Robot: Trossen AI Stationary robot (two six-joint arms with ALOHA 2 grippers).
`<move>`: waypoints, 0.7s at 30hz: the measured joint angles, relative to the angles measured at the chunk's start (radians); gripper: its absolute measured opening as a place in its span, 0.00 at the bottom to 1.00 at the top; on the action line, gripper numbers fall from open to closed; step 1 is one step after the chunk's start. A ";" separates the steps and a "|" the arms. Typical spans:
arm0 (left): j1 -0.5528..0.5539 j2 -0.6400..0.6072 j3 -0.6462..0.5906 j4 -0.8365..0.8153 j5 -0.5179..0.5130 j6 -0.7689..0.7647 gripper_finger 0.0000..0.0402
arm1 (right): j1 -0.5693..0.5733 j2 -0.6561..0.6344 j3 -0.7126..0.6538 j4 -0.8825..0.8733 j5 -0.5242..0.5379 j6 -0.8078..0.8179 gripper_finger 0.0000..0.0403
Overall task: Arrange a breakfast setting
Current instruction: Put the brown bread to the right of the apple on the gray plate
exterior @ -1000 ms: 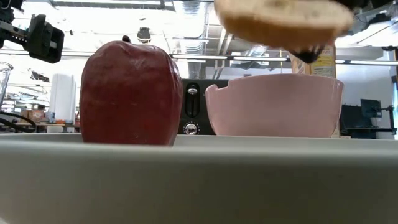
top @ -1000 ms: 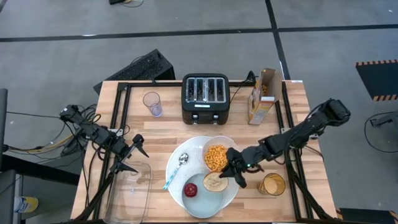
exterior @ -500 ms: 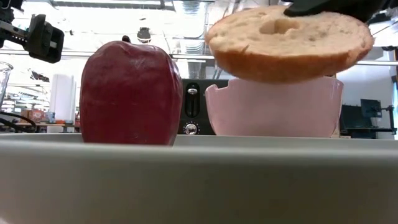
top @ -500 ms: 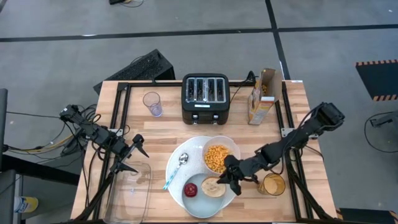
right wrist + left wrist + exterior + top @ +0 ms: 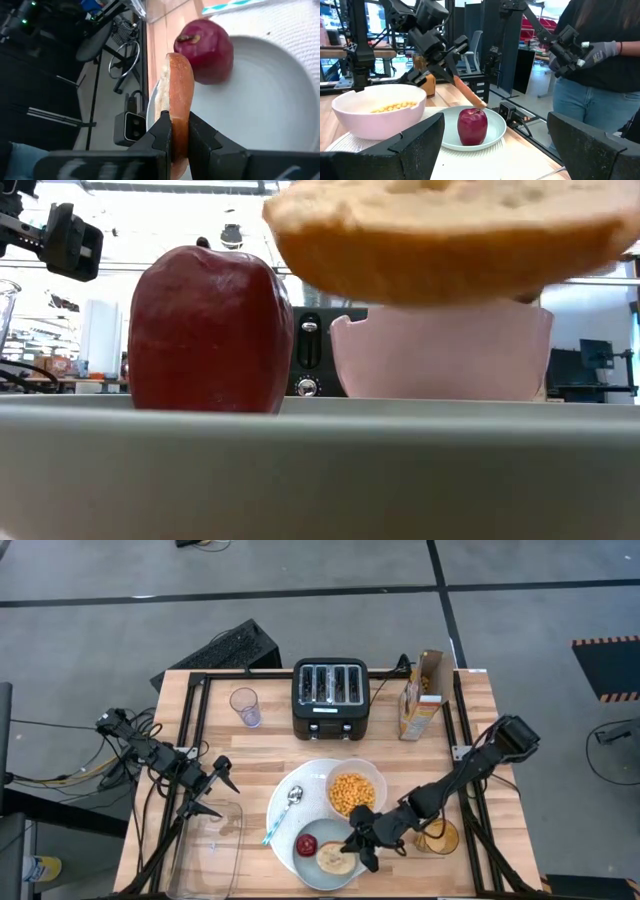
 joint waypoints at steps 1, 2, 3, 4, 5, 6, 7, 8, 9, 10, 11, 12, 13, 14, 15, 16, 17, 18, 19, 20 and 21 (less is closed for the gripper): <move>0.000 0.000 0.000 0.000 0.000 0.000 0.84 | 0.002 0.007 0.002 -0.002 0.000 0.007 0.15; 0.000 0.000 0.000 0.000 0.000 0.000 0.84 | 0.002 0.013 0.005 -0.002 0.001 0.015 0.15; 0.000 0.000 0.000 0.000 0.000 0.000 0.84 | 0.002 0.022 0.008 -0.001 0.001 0.029 0.15; 0.000 0.000 0.000 0.000 0.000 0.000 0.84 | 0.002 0.028 0.008 -0.002 0.001 0.044 0.15; 0.000 0.000 0.000 0.000 0.000 0.000 0.84 | 0.002 0.035 0.006 -0.009 0.001 0.060 0.15; 0.000 0.000 0.000 0.000 0.000 0.000 0.84 | 0.002 0.043 0.004 -0.014 0.004 0.068 0.15; 0.000 0.000 0.000 0.000 0.000 0.000 0.84 | 0.001 0.047 0.004 -0.018 0.005 0.078 0.15; 0.000 0.000 0.000 0.000 0.000 0.000 0.84 | 0.001 0.047 0.004 -0.022 0.005 0.086 0.15; 0.000 0.000 0.000 0.000 0.000 0.000 0.84 | 0.003 0.046 0.004 -0.020 0.010 0.087 0.15; 0.000 0.000 0.000 0.000 0.000 0.000 0.84 | 0.003 0.044 0.004 -0.012 0.013 0.088 0.15; 0.000 0.000 0.000 0.000 0.000 0.000 0.84 | 0.005 0.043 0.005 -0.008 0.013 0.088 0.15; 0.000 0.000 0.000 0.000 0.000 0.000 0.84 | 0.006 0.043 0.005 -0.007 0.013 0.088 0.15; 0.000 0.000 0.000 0.000 0.000 0.000 0.84 | 0.006 0.042 0.005 -0.009 0.008 0.089 0.15; 0.000 0.000 0.000 0.000 0.000 0.000 0.84 | 0.006 0.040 0.004 -0.010 0.006 0.090 0.15; 0.000 0.000 0.000 0.000 0.000 0.000 0.84 | 0.006 0.037 0.004 -0.010 0.006 0.090 0.15; 0.000 0.000 0.000 0.000 0.000 0.000 0.84 | 0.005 0.035 0.004 -0.004 0.006 0.089 0.15; 0.000 0.000 0.000 0.000 0.000 0.000 0.84 | 0.005 0.034 0.004 0.001 0.006 0.089 0.15; 0.000 0.000 0.000 0.000 0.000 0.000 0.84 | 0.005 0.033 0.004 0.004 0.007 0.089 0.15; 0.000 0.000 0.000 0.000 0.000 0.000 0.84 | 0.006 0.033 0.004 0.005 0.007 0.089 0.15; 0.000 0.000 0.000 0.000 0.000 0.000 0.84 | 0.008 0.034 0.004 0.006 0.006 0.090 0.15; 0.000 0.000 0.000 0.000 0.000 0.000 0.84 | 0.011 0.034 0.004 0.010 0.006 0.090 0.15</move>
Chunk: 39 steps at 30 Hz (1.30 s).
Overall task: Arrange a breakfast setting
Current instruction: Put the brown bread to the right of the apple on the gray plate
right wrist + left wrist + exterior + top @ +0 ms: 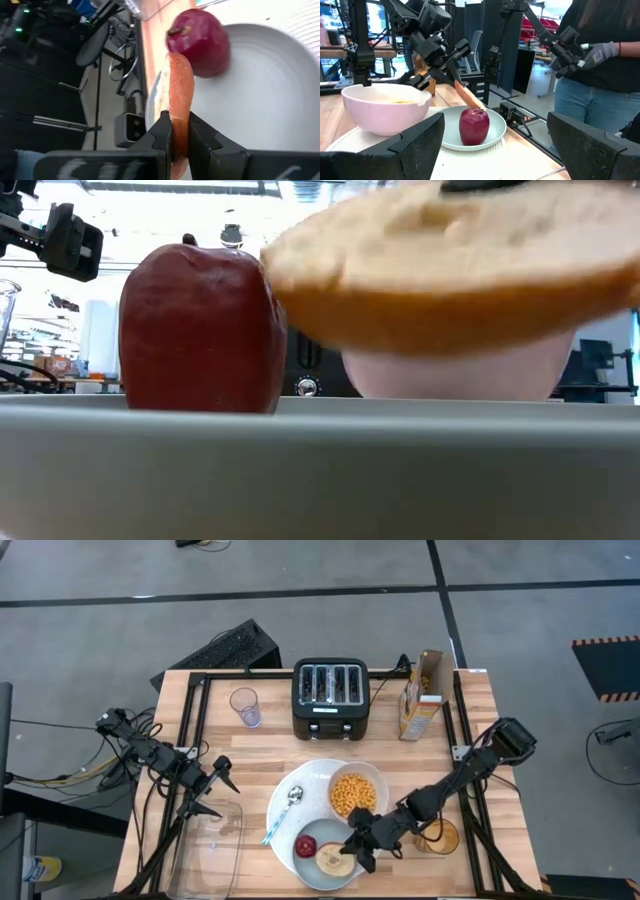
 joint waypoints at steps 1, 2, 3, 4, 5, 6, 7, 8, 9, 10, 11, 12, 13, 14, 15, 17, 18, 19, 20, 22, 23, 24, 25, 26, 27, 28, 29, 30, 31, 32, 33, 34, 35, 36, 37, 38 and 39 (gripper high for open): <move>0.000 0.000 0.000 0.000 0.000 0.000 0.84 | 0.001 0.000 0.000 0.008 0.000 0.000 0.15; 0.000 0.000 0.000 0.000 0.000 0.000 0.84 | 0.001 0.000 0.005 0.007 -0.001 0.003 0.15; 0.000 0.000 0.000 0.000 0.000 0.000 0.84 | 0.001 0.000 0.010 0.008 -0.001 0.003 0.15; 0.000 0.000 0.000 0.000 0.000 0.000 0.84 | 0.001 0.000 0.015 0.009 -0.002 0.004 0.15; 0.000 0.000 0.000 0.000 0.000 0.000 0.84 | 0.001 0.000 0.020 0.008 -0.005 0.004 0.15; 0.000 0.000 0.000 0.000 0.000 0.000 0.84 | 0.001 0.000 0.024 0.007 -0.005 0.003 0.15; 0.000 0.000 0.000 0.000 0.000 0.000 0.84 | 0.001 0.000 0.027 0.003 -0.005 -0.001 0.15; 0.000 0.000 0.000 0.000 0.000 0.000 0.84 | 0.001 0.000 0.030 -0.002 -0.005 -0.005 0.15; 0.000 0.000 0.000 0.000 0.000 0.000 0.84 | 0.001 0.000 0.034 -0.017 -0.005 -0.004 0.15; 0.000 0.000 0.000 0.000 0.000 0.000 0.84 | 0.001 0.000 0.038 -0.033 -0.005 -0.005 0.15; 0.000 0.000 0.000 0.000 0.000 0.000 0.84 | 0.001 0.000 0.043 -0.052 -0.005 -0.005 0.15; 0.000 0.000 0.000 0.000 0.000 0.000 0.84 | 0.001 0.000 0.048 -0.066 -0.005 -0.005 0.15; 0.000 0.000 0.000 0.000 0.000 0.000 0.84 | 0.001 0.000 0.053 -0.077 -0.005 -0.005 0.15; 0.000 0.000 0.000 0.000 0.000 0.000 0.84 | 0.001 0.000 0.056 -0.083 -0.004 -0.005 0.15; 0.000 0.000 0.000 0.000 0.000 0.000 0.84 | 0.001 0.000 0.058 -0.089 -0.004 -0.006 0.15; 0.000 0.000 0.000 0.000 0.000 0.000 0.84 | 0.002 0.000 0.059 -0.095 -0.004 -0.005 0.15; 0.000 0.000 0.000 0.000 0.000 0.000 0.84 | 0.004 0.000 0.059 -0.095 -0.003 -0.002 0.15; 0.000 0.000 0.000 0.000 0.000 0.000 0.84 | 0.007 0.000 0.059 -0.095 -0.001 0.004 0.15; 0.000 0.000 0.000 0.000 0.000 0.000 0.84 | 0.010 0.000 0.059 -0.094 0.006 0.009 0.15; 0.000 0.000 0.000 0.000 0.000 0.000 0.84 | 0.020 0.000 0.059 -0.098 0.035 0.010 0.15; 0.000 0.000 0.000 0.000 0.000 0.000 0.84 | 0.025 0.000 0.059 -0.101 0.050 0.010 0.15; 0.000 0.000 0.000 0.000 0.000 0.000 0.84 | 0.028 0.000 0.059 -0.103 0.064 0.010 0.15; 0.000 0.000 0.000 0.000 0.000 0.000 0.84 | 0.030 0.000 0.059 -0.102 0.074 0.010 0.15; 0.000 0.000 0.000 0.000 0.000 0.000 0.84 | 0.030 0.000 0.059 -0.102 0.076 0.010 0.15; 0.000 0.000 0.000 0.000 0.000 0.000 0.84 | 0.030 0.000 0.059 -0.102 0.077 0.010 0.15; 0.000 0.000 0.000 0.000 0.000 0.000 0.84 | 0.030 0.000 0.059 -0.103 0.078 0.010 0.15; 0.000 0.000 0.000 0.000 0.000 0.000 0.84 | 0.030 0.000 0.059 -0.103 0.078 0.010 0.15; 0.000 0.000 0.000 0.000 0.000 0.000 0.84 | 0.029 0.000 0.059 -0.104 0.079 0.010 0.15; 0.000 0.000 0.000 0.000 0.000 0.000 0.84 | 0.029 0.000 0.059 -0.105 0.082 0.010 0.15; 0.000 0.000 0.000 0.000 0.000 0.000 0.84 | 0.029 0.000 0.059 -0.106 0.086 0.010 0.15; 0.000 0.000 0.000 0.000 0.000 0.000 0.84 | 0.028 0.000 0.059 -0.109 0.086 0.010 0.15; 0.000 0.000 0.000 0.000 0.000 0.000 0.84 | 0.028 0.000 0.059 -0.111 0.086 0.010 0.16; 0.000 0.000 0.000 0.000 0.000 0.000 0.84 | 0.029 0.000 0.059 -0.113 0.086 0.010 0.17; 0.000 0.000 0.000 0.000 0.000 0.000 0.84 | 0.029 0.000 0.059 -0.117 0.086 0.011 0.18; 0.000 0.000 0.000 0.000 0.000 0.000 0.84 | 0.029 0.000 0.059 -0.121 0.086 0.017 0.19; 0.000 0.000 0.000 0.000 0.000 0.000 0.84 | 0.029 0.000 0.059 -0.128 0.086 0.024 0.21; 0.000 0.000 0.000 0.000 0.000 0.000 0.84 | 0.029 0.000 0.059 -0.134 0.086 0.026 0.23</move>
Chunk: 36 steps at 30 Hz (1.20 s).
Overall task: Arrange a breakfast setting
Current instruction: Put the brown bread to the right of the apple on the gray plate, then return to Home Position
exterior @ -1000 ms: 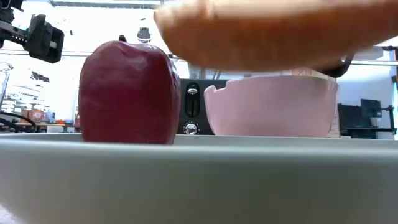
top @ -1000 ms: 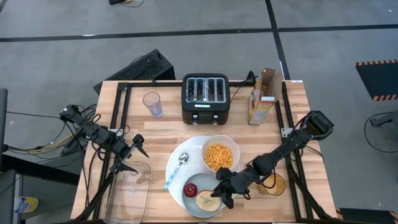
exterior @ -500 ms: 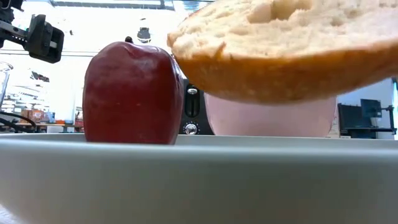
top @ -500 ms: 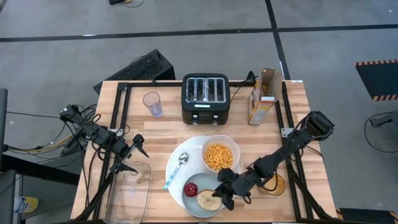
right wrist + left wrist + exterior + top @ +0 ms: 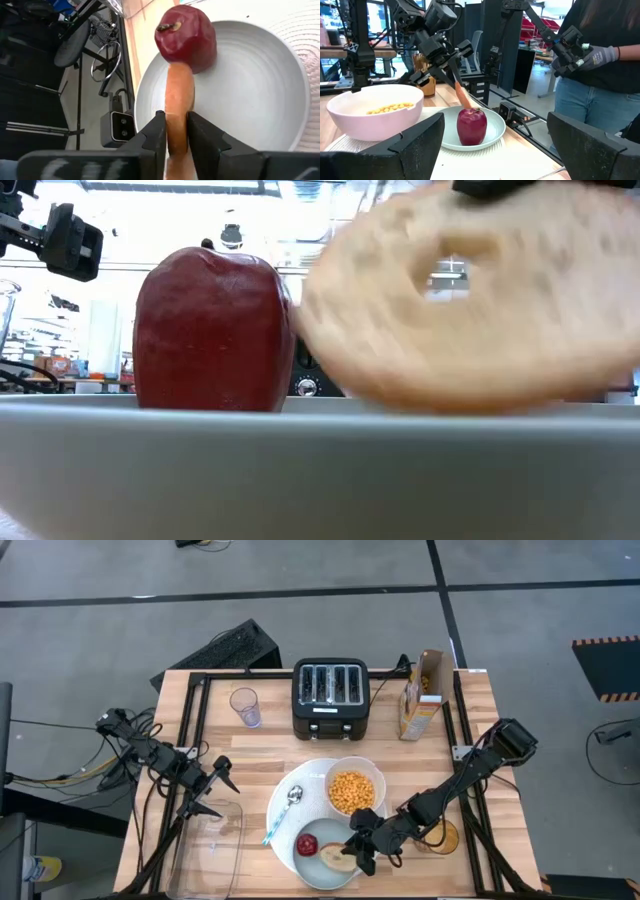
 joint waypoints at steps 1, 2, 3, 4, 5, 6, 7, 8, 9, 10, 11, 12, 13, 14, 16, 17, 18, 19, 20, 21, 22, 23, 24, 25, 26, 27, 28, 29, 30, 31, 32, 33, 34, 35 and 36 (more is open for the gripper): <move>0.000 0.000 0.000 0.000 0.000 0.000 0.84 | 0.000 0.000 0.000 -0.006 0.000 0.000 0.25; 0.000 0.000 0.000 0.000 0.000 0.000 0.84 | 0.000 0.000 0.000 -0.011 0.000 0.000 0.26; 0.000 0.000 0.000 0.000 0.000 0.000 0.84 | 0.000 0.000 0.000 -0.013 0.000 0.000 0.28; 0.000 0.000 0.000 0.000 0.000 0.000 0.84 | 0.000 0.000 0.000 -0.012 0.000 0.000 0.30; 0.000 0.000 0.000 0.000 0.000 0.000 0.84 | 0.000 0.000 0.000 -0.012 0.000 0.000 0.31; 0.000 0.000 0.000 0.000 0.000 0.000 0.84 | 0.000 0.000 0.000 -0.011 0.000 0.000 0.32; 0.000 0.000 0.000 0.000 0.000 0.000 0.84 | -0.002 0.000 0.000 -0.011 0.000 0.000 0.33; 0.000 0.000 0.000 0.000 0.000 0.000 0.84 | -0.002 0.000 0.000 -0.011 0.000 0.001 0.34; 0.000 0.000 0.000 0.000 0.000 0.000 0.84 | -0.003 0.000 0.000 -0.010 0.000 0.000 0.35; 0.000 0.000 0.000 0.000 0.000 0.000 0.84 | -0.003 0.000 0.000 -0.009 0.000 0.000 0.36; 0.000 0.000 0.000 0.000 0.000 0.000 0.84 | -0.003 0.000 0.000 -0.008 0.001 0.000 0.36; 0.000 0.000 0.000 0.000 0.000 0.000 0.84 | -0.003 0.000 0.000 -0.005 0.005 0.000 0.37; 0.000 0.000 0.000 0.000 0.000 0.000 0.84 | -0.003 0.000 0.000 -0.002 0.009 -0.002 0.37; 0.000 0.000 0.000 0.000 0.000 0.000 0.84 | -0.003 0.000 0.000 0.004 0.011 -0.005 0.38; 0.000 0.000 0.000 0.000 0.000 0.000 0.84 | -0.008 0.000 0.000 0.010 0.014 -0.008 0.39; 0.000 0.000 0.000 0.000 0.000 0.000 0.84 | -0.010 0.000 0.000 0.010 0.014 -0.008 0.39; 0.000 0.000 0.000 0.000 0.000 0.000 0.84 | -0.011 0.000 0.000 0.010 0.015 -0.008 0.40; 0.000 0.000 0.000 0.000 0.000 0.000 0.84 | -0.016 0.000 0.000 0.010 0.014 -0.014 0.40; 0.000 0.000 0.000 0.000 0.000 0.000 0.84 | -0.017 0.000 0.000 0.011 0.015 -0.022 0.40; 0.000 0.000 0.000 0.000 0.000 0.000 0.84 | -0.018 0.000 0.000 0.013 0.015 -0.026 0.40; 0.000 0.000 0.000 0.000 0.000 0.000 0.84 | -0.020 0.000 0.000 0.015 0.015 -0.030 0.40; 0.000 0.000 0.000 0.000 0.000 0.000 0.84 | -0.022 0.000 0.000 0.016 0.015 -0.032 0.40; 0.000 0.000 0.000 0.000 0.000 0.000 0.84 | -0.023 0.000 0.000 0.018 0.015 -0.033 0.40; 0.000 0.000 0.000 0.000 0.000 0.000 0.84 | -0.023 0.000 0.000 0.021 0.015 -0.034 0.40; 0.000 0.000 0.000 0.000 0.000 0.000 0.84 | -0.023 0.000 0.000 0.025 0.015 -0.035 0.40; 0.000 0.000 0.000 0.000 0.000 0.000 0.84 | -0.023 -0.004 0.000 0.024 0.015 -0.035 0.40; 0.000 0.000 0.000 0.000 0.000 0.000 0.84 | -0.023 -0.010 0.000 0.023 0.015 -0.035 0.40; 0.000 0.000 0.000 0.000 0.000 0.000 0.84 | -0.025 -0.018 0.000 0.025 0.015 -0.035 0.40; 0.000 0.000 0.000 0.000 0.000 0.000 0.84 | -0.027 -0.029 0.000 0.025 0.014 -0.036 0.40; 0.000 0.000 0.000 0.000 0.000 0.000 0.84 | -0.028 -0.044 0.000 0.021 0.014 -0.042 0.40; 0.000 0.000 0.000 0.000 0.000 0.000 0.84 | -0.030 -0.063 0.000 0.016 0.015 -0.058 0.40; 0.000 0.000 0.000 0.000 0.000 0.000 0.84 | -0.034 -0.085 0.000 0.012 0.015 -0.082 0.40; 0.000 0.000 0.000 0.000 0.000 0.000 0.84 | -0.037 -0.108 0.000 0.012 0.015 -0.111 0.40; 0.000 0.000 0.000 0.000 0.000 0.000 0.84 | -0.043 -0.139 0.000 0.006 0.014 -0.144 0.40; 0.000 0.000 0.000 0.000 0.000 0.000 0.84 | -0.043 -0.168 0.000 0.000 0.014 -0.182 0.40</move>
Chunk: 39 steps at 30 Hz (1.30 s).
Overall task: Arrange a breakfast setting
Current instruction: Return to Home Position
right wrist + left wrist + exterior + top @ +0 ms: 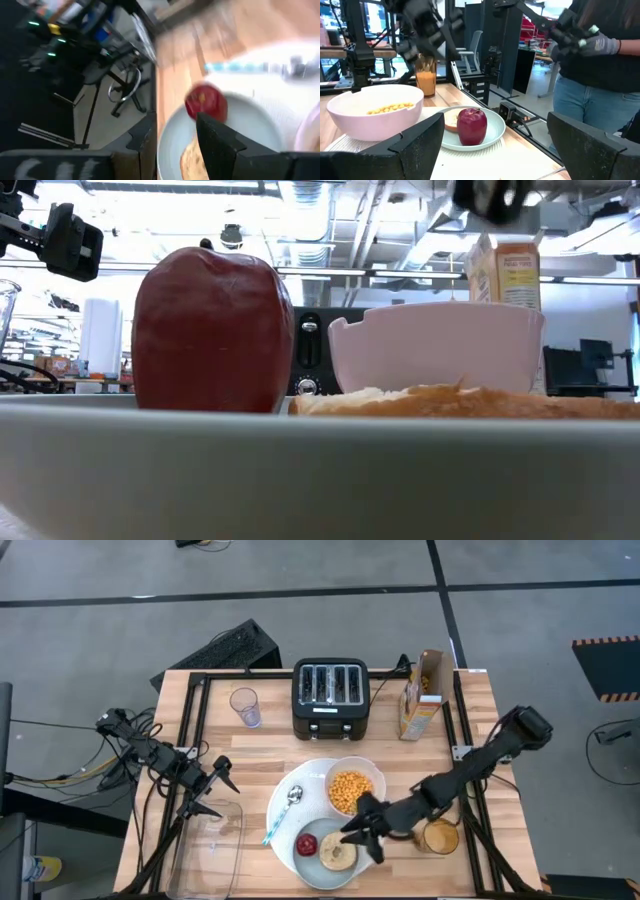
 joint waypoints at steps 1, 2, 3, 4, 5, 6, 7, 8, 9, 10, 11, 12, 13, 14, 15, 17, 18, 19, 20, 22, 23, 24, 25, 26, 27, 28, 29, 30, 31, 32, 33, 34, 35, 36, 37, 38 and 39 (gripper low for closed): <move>0.000 0.000 0.000 0.000 0.000 0.000 0.84 | -0.003 -0.030 0.000 -0.005 0.000 -0.039 0.40; 0.000 0.000 0.000 0.000 0.000 0.000 0.84 | -0.006 -0.060 0.000 -0.010 0.000 -0.082 0.40; 0.000 0.000 0.000 0.000 0.000 0.000 0.84 | -0.006 -0.089 0.000 -0.014 0.000 -0.124 0.40; 0.000 0.000 0.000 0.000 0.000 0.000 0.84 | -0.006 -0.117 0.000 -0.015 0.000 -0.167 0.40; 0.000 0.000 0.000 0.000 0.000 0.000 0.84 | -0.006 -0.146 -0.004 -0.009 -0.003 -0.207 0.40; 0.000 0.000 0.000 0.000 0.000 0.000 0.84 | -0.006 -0.173 -0.007 -0.002 -0.010 -0.249 0.40; 0.000 0.000 0.000 0.000 0.000 0.000 0.84 | -0.006 -0.201 -0.007 0.002 -0.020 -0.293 0.40; 0.000 0.000 0.000 0.000 0.000 0.000 0.84 | -0.006 -0.225 -0.007 0.003 -0.032 -0.338 0.40; 0.000 0.000 0.000 0.000 0.000 0.000 0.84 | -0.006 -0.248 -0.007 0.002 -0.045 -0.384 0.40; 0.000 0.000 0.000 0.000 0.000 0.000 0.84 | -0.006 -0.272 -0.007 0.000 -0.055 -0.427 0.40; 0.000 0.000 0.000 0.000 0.000 0.000 0.84 | -0.006 -0.292 -0.007 -0.004 -0.058 -0.467 0.40; 0.000 0.000 0.000 0.000 0.000 0.000 0.84 | -0.009 -0.315 -0.007 -0.012 -0.059 -0.505 0.40; 0.000 0.000 0.000 0.000 0.000 0.000 0.84 | -0.013 -0.338 -0.007 -0.029 -0.062 -0.535 0.40; 0.000 0.000 0.000 0.000 0.000 0.000 0.84 | -0.016 -0.360 -0.007 -0.049 -0.063 -0.557 0.40; 0.000 0.000 0.000 0.000 0.000 0.000 0.84 | -0.022 -0.382 -0.007 -0.075 -0.063 -0.575 0.40; 0.000 0.000 0.000 0.000 0.000 0.000 0.84 | -0.032 -0.427 -0.008 -0.143 -0.063 -0.594 0.40; 0.000 0.000 0.000 0.000 0.000 0.000 0.84 | -0.036 -0.449 -0.008 -0.172 -0.062 -0.604 0.40; 0.000 0.000 0.000 0.000 0.000 0.000 0.84 | -0.040 -0.470 -0.011 -0.191 -0.062 -0.617 0.40; 0.000 0.000 0.000 0.000 0.000 0.000 0.84 | -0.043 -0.492 -0.019 -0.194 -0.063 -0.633 0.40; 0.000 0.000 0.000 0.000 0.000 0.000 0.84 | -0.051 -0.541 -0.050 -0.182 -0.081 -0.667 0.40; 0.000 0.000 0.000 0.000 0.000 0.000 0.84 | -0.057 -0.569 -0.073 -0.163 -0.096 -0.681 0.40; 0.000 0.000 0.000 0.000 0.000 0.000 0.84 | -0.065 -0.599 -0.101 -0.145 -0.108 -0.689 0.40; 0.000 0.000 0.000 0.000 0.000 0.000 0.84 | -0.072 -0.632 -0.132 -0.131 -0.114 -0.690 0.40; 0.000 0.000 0.000 0.000 0.000 0.000 0.84 | -0.080 -0.665 -0.165 -0.105 -0.121 -0.690 0.40; 0.000 0.000 0.000 0.000 0.000 0.000 0.84 | -0.085 -0.699 -0.199 -0.082 -0.127 -0.691 0.40; 0.000 0.000 0.000 0.000 0.000 0.000 0.84 | -0.088 -0.734 -0.235 -0.058 -0.129 -0.691 0.40; 0.000 0.000 0.000 0.000 0.000 0.000 0.84 | -0.086 -0.765 -0.272 -0.033 -0.131 -0.691 0.40; 0.000 0.000 0.000 0.000 0.000 0.000 0.84 | -0.083 -0.795 -0.309 -0.001 -0.131 -0.693 0.40; 0.000 0.000 0.000 0.000 0.000 0.000 0.84 | -0.078 -0.825 -0.344 0.026 -0.132 -0.699 0.40; 0.000 0.000 0.000 0.000 0.000 0.000 0.84 | -0.073 -0.856 -0.382 0.047 -0.133 -0.714 0.40; 0.000 0.000 0.000 0.000 0.000 0.000 0.84 | -0.072 -0.887 -0.418 0.065 -0.135 -0.733 0.40; 0.000 0.000 0.000 0.000 0.000 0.000 0.84 | -0.068 -0.918 -0.453 0.084 -0.134 -0.745 0.40; 0.000 0.000 0.000 0.000 0.000 0.000 0.84 | -0.069 -0.951 -0.486 0.100 -0.133 -0.754 0.40; 0.000 0.000 0.000 0.000 0.000 0.000 0.84 | -0.072 -0.983 -0.515 0.107 -0.130 -0.761 0.40; 0.000 0.000 0.000 0.000 0.000 0.000 0.84 | -0.074 -1.013 -0.544 0.116 -0.128 -0.767 0.40; 0.000 0.000 0.000 0.000 0.000 0.000 0.84 | -0.079 -1.045 -0.569 0.118 -0.129 -0.769 0.40; 0.000 0.000 0.000 0.000 0.000 0.000 0.84 | -0.079 -1.073 -0.590 0.119 -0.129 -0.772 0.40</move>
